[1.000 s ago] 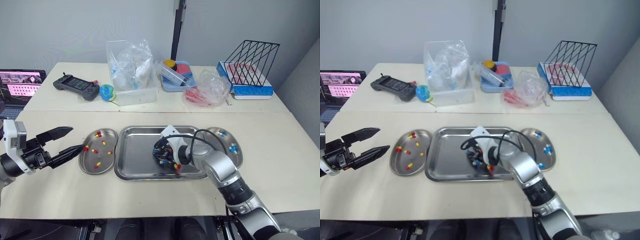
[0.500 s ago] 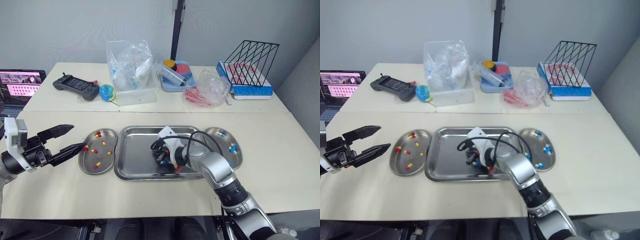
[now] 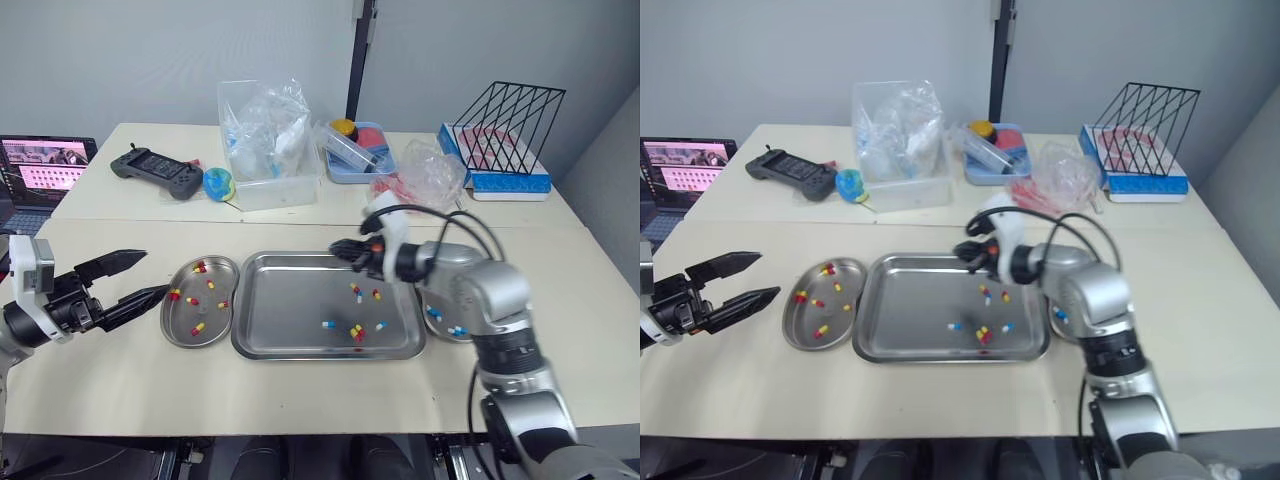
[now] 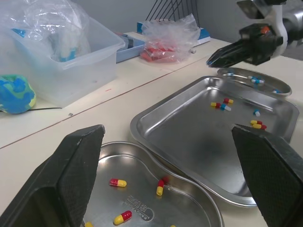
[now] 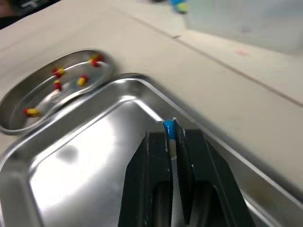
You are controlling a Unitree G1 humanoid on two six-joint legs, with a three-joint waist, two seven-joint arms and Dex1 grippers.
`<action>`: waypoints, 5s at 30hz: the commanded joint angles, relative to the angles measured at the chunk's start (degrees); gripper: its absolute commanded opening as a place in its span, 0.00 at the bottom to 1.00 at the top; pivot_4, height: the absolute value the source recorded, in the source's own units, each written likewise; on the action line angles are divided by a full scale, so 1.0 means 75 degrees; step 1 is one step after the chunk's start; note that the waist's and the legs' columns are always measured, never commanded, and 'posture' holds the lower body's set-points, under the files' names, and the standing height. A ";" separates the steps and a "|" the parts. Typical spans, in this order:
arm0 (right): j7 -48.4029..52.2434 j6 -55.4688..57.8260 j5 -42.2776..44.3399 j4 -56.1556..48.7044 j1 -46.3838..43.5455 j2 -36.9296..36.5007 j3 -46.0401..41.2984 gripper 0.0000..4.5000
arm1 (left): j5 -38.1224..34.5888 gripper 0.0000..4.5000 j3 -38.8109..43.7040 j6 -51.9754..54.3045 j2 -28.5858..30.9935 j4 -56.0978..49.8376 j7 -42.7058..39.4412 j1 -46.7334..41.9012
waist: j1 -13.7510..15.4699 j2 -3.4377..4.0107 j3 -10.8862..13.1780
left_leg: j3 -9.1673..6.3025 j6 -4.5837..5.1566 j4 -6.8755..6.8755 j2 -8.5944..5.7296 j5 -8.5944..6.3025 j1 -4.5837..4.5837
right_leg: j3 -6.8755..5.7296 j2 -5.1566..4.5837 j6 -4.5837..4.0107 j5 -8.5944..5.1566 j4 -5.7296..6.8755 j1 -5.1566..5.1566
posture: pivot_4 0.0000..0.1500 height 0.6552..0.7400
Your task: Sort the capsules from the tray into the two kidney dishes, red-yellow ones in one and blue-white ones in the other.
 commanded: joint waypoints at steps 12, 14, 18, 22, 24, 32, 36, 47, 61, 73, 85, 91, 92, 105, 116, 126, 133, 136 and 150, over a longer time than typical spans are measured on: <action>0.1487 -0.1908 -0.0308 0.0770 0.2077 -0.3114 -0.1525 0.01 | 0.0234 1.00 -0.0386 -0.0391 0.0166 0.0600 -0.0288 -0.0626 | -0.0061 -0.0001 0.0000 | 0.0013 0.0006 -0.0010 0.0003 -0.0002 0.0012 | 0.0013 0.0011 -0.0001 -0.0005 -0.0002 0.0005 | 1.00 1.00; 0.1450 -0.2031 -0.0331 0.0870 0.2230 -0.3091 -0.1553 0.08 | 0.0277 1.00 -0.0451 -0.0410 0.0167 0.0674 -0.0327 -0.0709 | -0.0071 0.0000 0.0000 | 0.0021 0.0006 -0.0009 0.0004 -0.0001 0.0015 | 0.0021 0.0010 -0.0001 -0.0005 0.0002 0.0001 | 1.00 1.00; 0.1517 -0.1830 -0.0167 0.0941 0.2389 -0.3092 -0.1575 0.39 | 0.0340 1.00 -0.0552 -0.0460 0.0184 0.0800 -0.0383 -0.0842 | -0.0031 0.0000 0.0000 | 0.0019 0.0005 -0.0008 0.0004 -0.0001 0.0015 | 0.0019 0.0009 0.0000 -0.0005 0.0001 0.0003 | 1.00 1.00; 0.1544 -0.1851 -0.0040 0.1030 0.2360 -0.3074 -0.1733 0.70 | 0.0379 1.00 -0.0613 -0.0504 0.0220 0.0935 -0.0430 -0.0954 | -0.0013 -0.0001 0.0000 | 0.0019 0.0006 -0.0004 0.0002 -0.0001 0.0012 | 0.0018 0.0007 0.0001 -0.0005 0.0000 0.0003 | 1.00 1.00; 0.1535 -0.1939 -0.0010 0.1114 0.2329 -0.3147 -0.1880 0.86 | 0.0403 1.00 -0.0617 -0.0522 0.0225 0.0979 -0.0448 -0.0983 | -0.0003 -0.0001 0.0000 | 0.0016 0.0006 -0.0001 0.0002 -0.0001 0.0011 | 0.0015 0.0007 0.0001 -0.0004 0.0000 0.0005 | 1.00 1.00; 0.1595 -0.2977 -0.0115 0.1858 0.2391 -0.3516 -0.2723 0.99 | 0.0610 1.00 -0.0502 -0.0811 0.0252 0.1422 -0.0444 -0.0964 | -0.0004 0.0000 0.0001 | 0.0017 0.0006 -0.0001 0.0002 -0.0001 0.0011 | 0.0015 0.0007 0.0001 -0.0004 -0.0001 0.0005 | 1.00 1.00; 0.1851 -0.3760 -0.0083 0.2760 0.3378 -0.3880 -0.3842 0.99 | 0.0785 1.00 -0.0083 -0.1208 0.0358 0.2140 -0.0405 -0.0730 | 0.0061 0.0000 0.0000 | 0.0019 0.0007 -0.0001 0.0000 -0.0002 0.0012 | 0.0011 0.0007 0.0002 -0.0005 -0.0002 0.0008 | 1.00 1.00; 0.1458 -0.5620 -0.0008 0.3980 0.4019 -0.3260 -0.4796 0.99 | 0.1363 1.00 0.0139 -0.2624 0.0302 0.3646 0.0026 -0.0833 | -0.0026 0.0002 0.0000 | 0.0026 0.0004 0.0007 0.0011 0.0003 0.0036 | 0.0022 0.0006 0.0002 -0.0004 0.0002 0.0022 | 1.00 1.00; 0.1263 -0.5619 0.0108 0.3951 0.3895 -0.3341 -0.4782 0.99 | 0.1463 1.00 0.0053 -0.2780 0.0416 0.3926 -0.0092 -0.0946 | -0.0012 0.0002 0.0000 | 0.0029 0.0008 0.0003 0.0009 -0.0001 0.0029 | 0.0021 -0.0003 0.0004 -0.0003 0.0000 0.0018 | 1.00 1.00; 0.1674 -0.4957 0.0365 0.3300 0.4029 -0.3480 -0.4708 0.99 | 0.1295 1.00 -0.0269 -0.2202 0.0474 0.3084 -0.0413 -0.0964 | -0.0003 0.0003 0.0000 | 0.0029 0.0008 0.0004 0.0009 -0.0001 0.0028 | 0.0021 -0.0003 0.0004 -0.0003 0.0001 0.0018 | 1.00 1.00; 0.2883 -0.2871 0.1909 -0.0161 0.5001 -0.3817 -0.4212 0.99 | 0.1102 1.00 -0.0702 -0.1554 0.0474 0.2500 -0.0657 -0.1444 | -0.0011 0.0010 0.0000 | 0.0023 0.0008 0.0001 0.0013 -0.0001 0.0029 | 0.0020 0.0007 0.0005 -0.0003 0.0008 0.0017 | 1.00 1.00; 0.3018 -0.2393 0.1662 -0.0866 0.3274 -0.3636 -0.2024 0.99 | 0.0925 1.00 -0.0547 -0.1237 0.0588 0.2112 -0.1012 -0.0858 | -0.0090 0.0005 0.0001 | 0.0030 0.0008 0.0010 0.0021 -0.0001 0.0036 | 0.0027 0.0010 0.0004 -0.0002 0.0006 0.0014 | 1.00 1.00; 0.3047 -0.2299 0.1533 -0.0920 0.2646 -0.3379 -0.1353 0.99 | 0.0931 1.00 -0.0454 -0.1277 0.0564 0.1987 -0.1011 -0.0630 | -0.0081 0.0006 0.0001 | 0.0036 0.0008 0.0008 0.0021 -0.0001 0.0032 | 0.0025 0.0001 0.0004 0.0000 0.0008 0.0002 | 1.00 1.00; 0.2577 -0.3492 -0.1177 0.0277 0.0966 -0.1081 0.2426 0.99 | 0.0638 1.00 0.0869 -0.1117 0.0268 0.0557 -0.0342 0.1295 | 0.0090 -0.0003 -0.0001 | 0.0023 0.0004 0.0019 0.0019 -0.0020 0.0007 | -0.0018 -0.0010 -0.0003 -0.0003 0.0009 -0.0008 | 1.00 1.00; 0.2269 -0.3573 -0.1878 0.0957 0.1086 -0.0414 0.2720 0.58 | 0.0543 1.00 0.0884 -0.0868 0.0325 0.0391 -0.0050 0.1332 | 0.0061 -0.0003 -0.0002 | 0.0021 -0.0008 0.0023 0.0020 -0.0013 0.0017 | -0.0024 -0.0003 -0.0007 -0.0003 0.0018 -0.0003 | 1.00 1.00; 0.2294 -0.3673 -0.1884 0.0907 0.1244 -0.0345 0.2562 0.01 | 0.0788 1.00 0.0737 -0.1068 0.0262 0.0562 0.0100 0.1203 | -0.0007 -0.0003 -0.0002 | 0.0021 -0.0010 0.0019 0.0021 -0.0013 0.0021 | -0.0024 -0.0002 -0.0008 -0.0003 0.0019 0.0000 | 1.00 1.00; 0.2368 -0.3637 -0.1621 0.0780 0.1075 -0.0448 0.2067 0.01 | 0.0792 1.00 0.0710 -0.1071 0.0246 0.0556 0.0085 0.1165 | -0.0017 -0.0003 -0.0002 | 0.0021 -0.0010 0.0017 0.0022 -0.0013 0.0019 | -0.0024 -0.0003 -0.0008 -0.0003 0.0019 -0.0003 | 1.00 1.00; 0.2522 -0.3702 -0.1438 0.0851 0.1007 -0.0535 0.1673 0.01 | 0.0810 1.00 0.0649 -0.1092 0.0263 0.0652 0.0050 0.1087 | -0.0012 -0.0003 -0.0002 | 0.0021 -0.0010 0.0018 0.0021 -0.0013 0.0019 | -0.0025 -0.0004 -0.0008 -0.0003 0.0018 -0.0001 | 1.00 1.00; 0.2875 -0.3679 -0.0851 0.1883 0.1703 -0.2562 -0.0898 0.01 | 0.0930 1.00 0.0272 -0.1283 0.0361 0.1219 -0.0194 0.0548 | 0.0004 -0.0004 -0.0002 | 0.0026 -0.0007 0.0005 0.0022 -0.0017 0.0022 | -0.0024 -0.0002 -0.0013 -0.0007 0.0010 0.0000 | 1.00 1.00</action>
